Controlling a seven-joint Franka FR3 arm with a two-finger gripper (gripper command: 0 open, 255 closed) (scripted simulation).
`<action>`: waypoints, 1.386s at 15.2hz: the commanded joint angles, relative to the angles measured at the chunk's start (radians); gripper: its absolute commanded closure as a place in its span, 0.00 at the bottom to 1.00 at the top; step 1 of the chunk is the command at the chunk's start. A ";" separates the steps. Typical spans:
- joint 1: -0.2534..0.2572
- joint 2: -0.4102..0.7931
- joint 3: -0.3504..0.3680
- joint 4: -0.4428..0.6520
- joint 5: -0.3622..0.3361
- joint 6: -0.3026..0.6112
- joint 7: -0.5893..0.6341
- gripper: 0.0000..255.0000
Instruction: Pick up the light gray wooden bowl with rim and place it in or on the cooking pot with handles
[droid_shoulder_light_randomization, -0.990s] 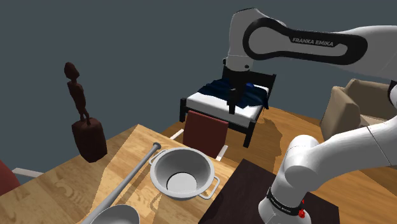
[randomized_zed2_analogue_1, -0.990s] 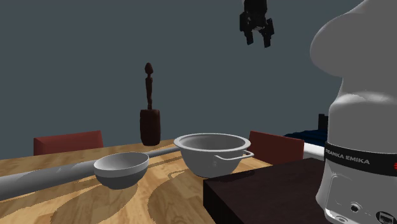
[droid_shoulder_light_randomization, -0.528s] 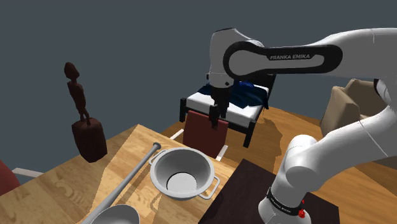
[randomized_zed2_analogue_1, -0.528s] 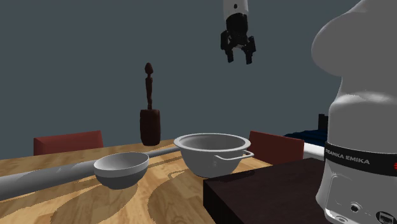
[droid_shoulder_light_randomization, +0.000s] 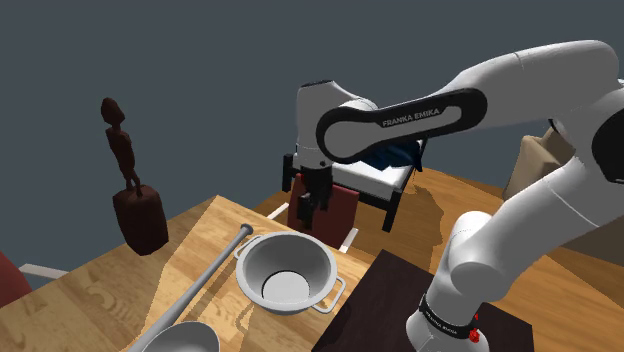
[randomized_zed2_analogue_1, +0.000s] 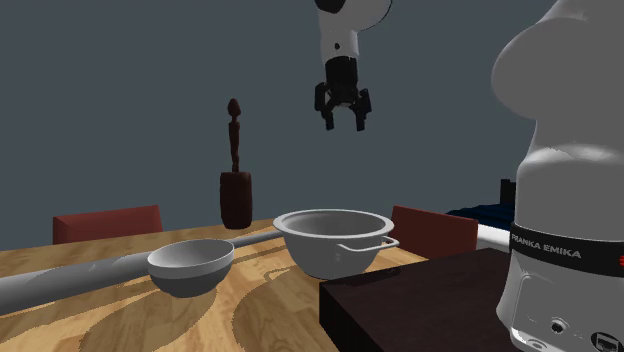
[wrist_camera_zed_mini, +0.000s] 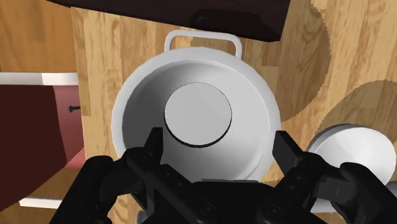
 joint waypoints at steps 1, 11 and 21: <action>0.009 0.062 0.030 0.006 0.010 0.059 0.034 0.00; 0.036 0.418 0.140 0.119 -0.037 0.300 0.199 0.00; 0.123 0.812 0.153 0.361 -0.192 0.434 0.386 0.00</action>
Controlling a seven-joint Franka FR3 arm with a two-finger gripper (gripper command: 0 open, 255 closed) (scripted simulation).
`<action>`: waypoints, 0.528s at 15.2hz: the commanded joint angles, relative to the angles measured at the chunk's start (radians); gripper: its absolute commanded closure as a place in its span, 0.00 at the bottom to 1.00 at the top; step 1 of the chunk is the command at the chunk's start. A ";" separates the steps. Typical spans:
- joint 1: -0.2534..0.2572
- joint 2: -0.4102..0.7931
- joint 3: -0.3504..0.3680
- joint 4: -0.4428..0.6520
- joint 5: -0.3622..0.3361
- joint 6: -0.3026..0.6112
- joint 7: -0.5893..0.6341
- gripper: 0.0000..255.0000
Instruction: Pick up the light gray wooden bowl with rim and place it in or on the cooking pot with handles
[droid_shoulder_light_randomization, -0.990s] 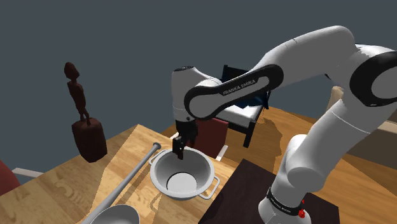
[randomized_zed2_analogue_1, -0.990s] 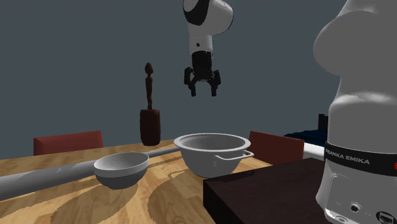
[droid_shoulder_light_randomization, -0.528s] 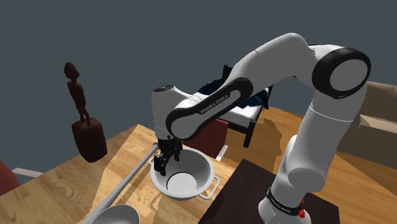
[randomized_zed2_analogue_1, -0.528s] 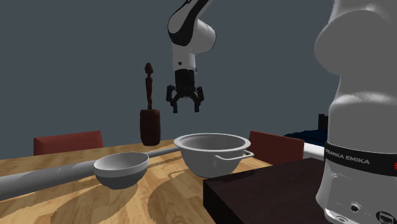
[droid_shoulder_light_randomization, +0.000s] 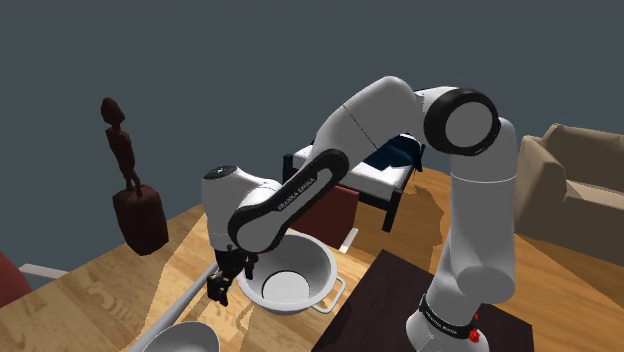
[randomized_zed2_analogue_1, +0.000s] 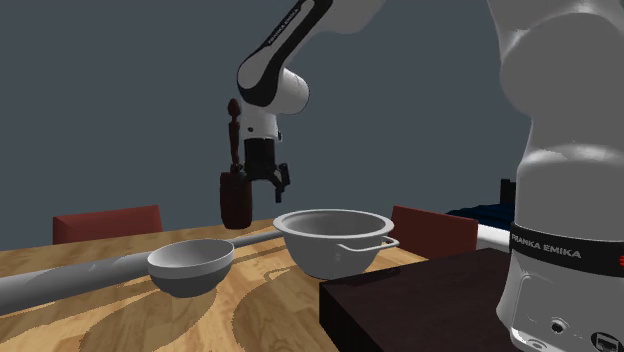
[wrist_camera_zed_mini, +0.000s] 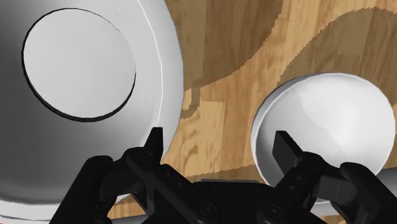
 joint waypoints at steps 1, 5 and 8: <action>0.024 0.080 -0.008 0.064 -0.031 0.013 0.030 0.00; 0.083 0.234 -0.030 0.203 -0.078 0.025 0.079 0.00; 0.115 0.316 -0.044 0.276 -0.098 0.034 0.099 0.00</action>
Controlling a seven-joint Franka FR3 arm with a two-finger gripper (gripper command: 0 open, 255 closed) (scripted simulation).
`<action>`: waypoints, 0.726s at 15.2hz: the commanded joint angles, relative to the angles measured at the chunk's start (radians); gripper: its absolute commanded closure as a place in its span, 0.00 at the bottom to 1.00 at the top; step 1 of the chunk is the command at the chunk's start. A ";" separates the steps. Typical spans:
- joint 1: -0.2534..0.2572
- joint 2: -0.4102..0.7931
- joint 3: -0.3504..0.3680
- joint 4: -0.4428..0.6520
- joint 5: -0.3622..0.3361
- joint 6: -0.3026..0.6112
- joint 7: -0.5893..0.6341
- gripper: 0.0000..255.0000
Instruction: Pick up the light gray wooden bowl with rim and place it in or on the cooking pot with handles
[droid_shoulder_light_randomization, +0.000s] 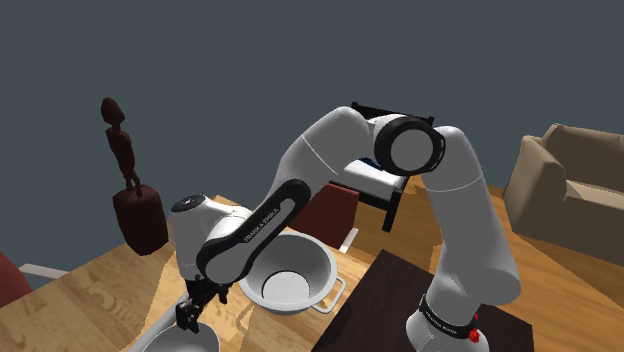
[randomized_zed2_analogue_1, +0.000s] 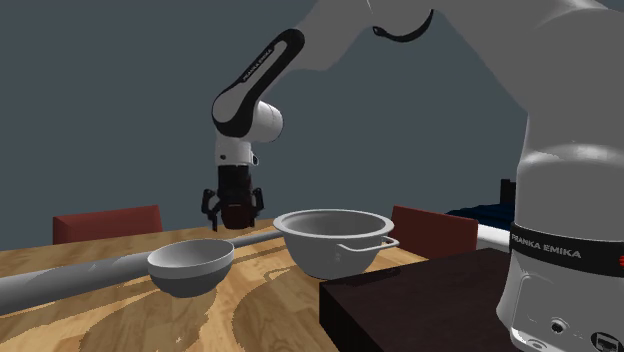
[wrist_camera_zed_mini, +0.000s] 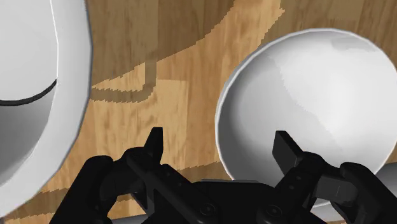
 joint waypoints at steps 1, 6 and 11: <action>0.013 0.039 -0.008 0.031 -0.011 0.008 0.007 0.00; 0.025 0.085 -0.022 0.030 -0.027 0.054 0.018 0.00; 0.027 0.090 -0.024 0.030 -0.029 0.059 0.019 0.00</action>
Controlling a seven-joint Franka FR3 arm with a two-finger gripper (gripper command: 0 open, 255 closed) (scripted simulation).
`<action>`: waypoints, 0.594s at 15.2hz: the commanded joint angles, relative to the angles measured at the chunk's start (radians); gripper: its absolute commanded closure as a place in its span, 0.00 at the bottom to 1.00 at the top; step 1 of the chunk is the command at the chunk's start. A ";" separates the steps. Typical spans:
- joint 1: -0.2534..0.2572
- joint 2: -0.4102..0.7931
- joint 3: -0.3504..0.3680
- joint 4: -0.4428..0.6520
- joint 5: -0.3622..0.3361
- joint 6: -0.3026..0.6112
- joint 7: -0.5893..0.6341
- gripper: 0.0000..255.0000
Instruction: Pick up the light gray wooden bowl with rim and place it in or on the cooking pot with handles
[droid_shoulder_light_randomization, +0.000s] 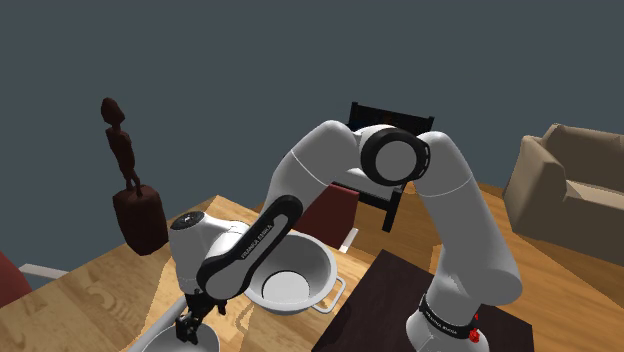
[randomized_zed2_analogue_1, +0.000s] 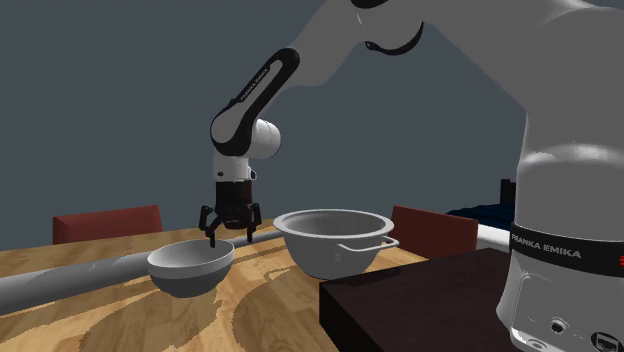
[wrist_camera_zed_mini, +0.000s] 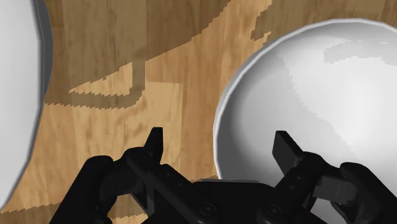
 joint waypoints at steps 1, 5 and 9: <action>0.000 0.000 0.000 0.000 0.000 0.001 0.000 0.00; 0.000 0.000 0.000 0.000 0.000 0.000 0.000 1.00; 0.000 0.000 0.000 0.000 0.000 0.000 0.000 1.00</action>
